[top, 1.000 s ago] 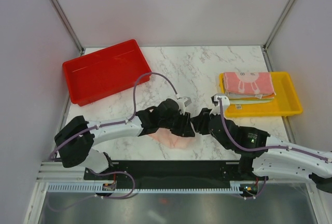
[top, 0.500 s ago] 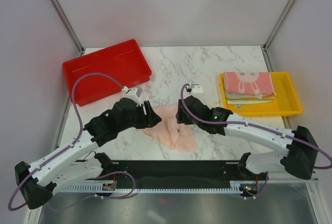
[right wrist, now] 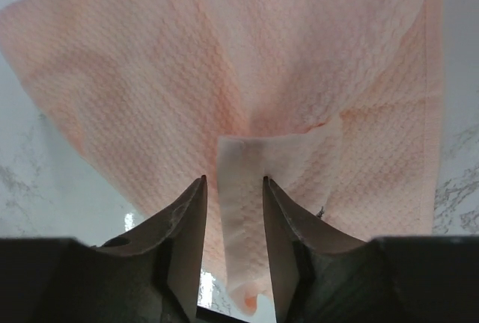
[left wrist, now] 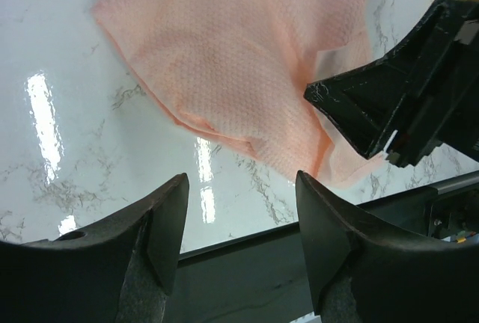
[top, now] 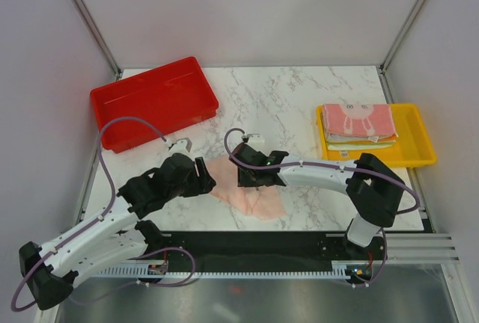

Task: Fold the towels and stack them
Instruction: Flatten out the crumpled towel

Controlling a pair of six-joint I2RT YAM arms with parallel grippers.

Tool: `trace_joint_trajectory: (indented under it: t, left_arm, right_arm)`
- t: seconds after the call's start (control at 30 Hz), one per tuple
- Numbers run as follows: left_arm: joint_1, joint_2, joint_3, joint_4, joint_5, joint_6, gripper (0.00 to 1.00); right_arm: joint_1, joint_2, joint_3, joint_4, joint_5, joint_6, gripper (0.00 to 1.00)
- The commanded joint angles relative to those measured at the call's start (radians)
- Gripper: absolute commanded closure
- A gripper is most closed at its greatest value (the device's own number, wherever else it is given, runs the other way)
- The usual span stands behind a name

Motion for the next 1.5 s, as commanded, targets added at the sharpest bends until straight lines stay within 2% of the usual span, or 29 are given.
trace_joint_trajectory:
  t: [0.0, 0.03, 0.07, 0.13, 0.17, 0.37, 0.47, 0.57, 0.63, 0.7, 0.73, 0.77, 0.8, 0.83, 0.87, 0.97, 1.17, 1.27, 1.47]
  left_arm:
    - [0.004, -0.019, 0.002, 0.000, -0.037, -0.006, 0.33]
    - [0.006, -0.019, 0.001, 0.001, -0.040, 0.000, 0.33]
    - [0.006, -0.017, -0.001, 0.001, -0.040, 0.011, 0.33]
    - [0.004, -0.014, -0.005, 0.012, -0.024, 0.022, 0.33]
    - [0.004, -0.013, -0.006, 0.023, -0.007, 0.028, 0.33]
    - [0.004, 0.039, -0.039, 0.252, 0.240, 0.089, 0.33]
    - [0.001, 0.096, -0.087, 0.409, 0.375, 0.063, 0.34]
    - [-0.016, 0.141, -0.128, 0.533, 0.424, 0.037, 0.34]
    - [-0.037, 0.179, -0.128, 0.532, 0.385, 0.028, 0.37]
    - [-0.050, 0.158, -0.144, 0.511, 0.348, 0.005, 0.38]
    - [-0.053, 0.136, -0.154, 0.500, 0.299, -0.006, 0.38]
    - [-0.053, 0.104, -0.162, 0.431, 0.258, -0.035, 0.38]
    - [-0.053, 0.043, -0.159, 0.381, 0.209, -0.056, 0.38]
    - [-0.051, 0.003, -0.156, 0.324, 0.091, -0.075, 0.37]
    - [-0.053, -0.031, -0.156, 0.288, 0.052, -0.093, 0.37]
    - [-0.051, -0.166, -0.154, 0.149, -0.075, -0.148, 0.37]
    - [-0.051, -0.437, -0.199, 0.052, -0.158, -0.208, 0.36]
    - [-0.053, -0.491, -0.188, 0.018, -0.183, -0.207, 0.36]
    - [-0.051, -0.494, -0.144, -0.026, -0.200, -0.191, 0.36]
  right_arm:
    - [0.004, 0.029, 0.032, -0.007, 0.044, 0.043, 0.63]
    - [0.004, 0.026, 0.032, -0.008, 0.055, 0.046, 0.70]
    - [0.004, 0.021, 0.032, -0.016, 0.072, 0.049, 0.84]
    - [0.004, -0.015, 0.037, -0.037, 0.127, 0.052, 0.97]
    - [0.001, -0.035, 0.038, -0.048, 0.148, 0.063, 1.00]
    - [-0.059, -0.288, -0.072, -0.067, 0.263, 0.162, 1.00]
    - [-0.100, -0.425, -0.173, 0.014, 0.264, 0.202, 1.00]
    - [-0.128, -0.495, -0.224, 0.018, 0.280, 0.216, 1.00]
    - [-0.131, -0.529, -0.259, 0.087, 0.250, 0.137, 1.00]
    - [-0.137, -0.473, -0.183, 0.084, 0.111, 0.062, 0.97]
    - [-0.136, -0.357, -0.127, 0.034, 0.071, 0.034, 0.90]
    - [-0.126, -0.295, -0.071, -0.064, 0.041, 0.002, 0.79]
    - [-0.114, -0.204, -0.001, -0.085, 0.023, -0.011, 0.74]
    - [-0.100, -0.177, 0.017, -0.091, 0.030, -0.012, 0.71]
    - [-0.073, -0.157, 0.026, -0.094, 0.039, 0.004, 0.64]
    - [-0.030, -0.097, 0.060, -0.100, 0.063, 0.009, 0.54]
    - [0.068, 0.070, 0.248, -0.218, 0.182, -0.031, 0.53]
    - [0.093, 0.152, 0.317, -0.305, 0.245, -0.022, 0.53]
    - [0.105, 0.280, 0.417, -0.412, 0.328, -0.005, 0.55]
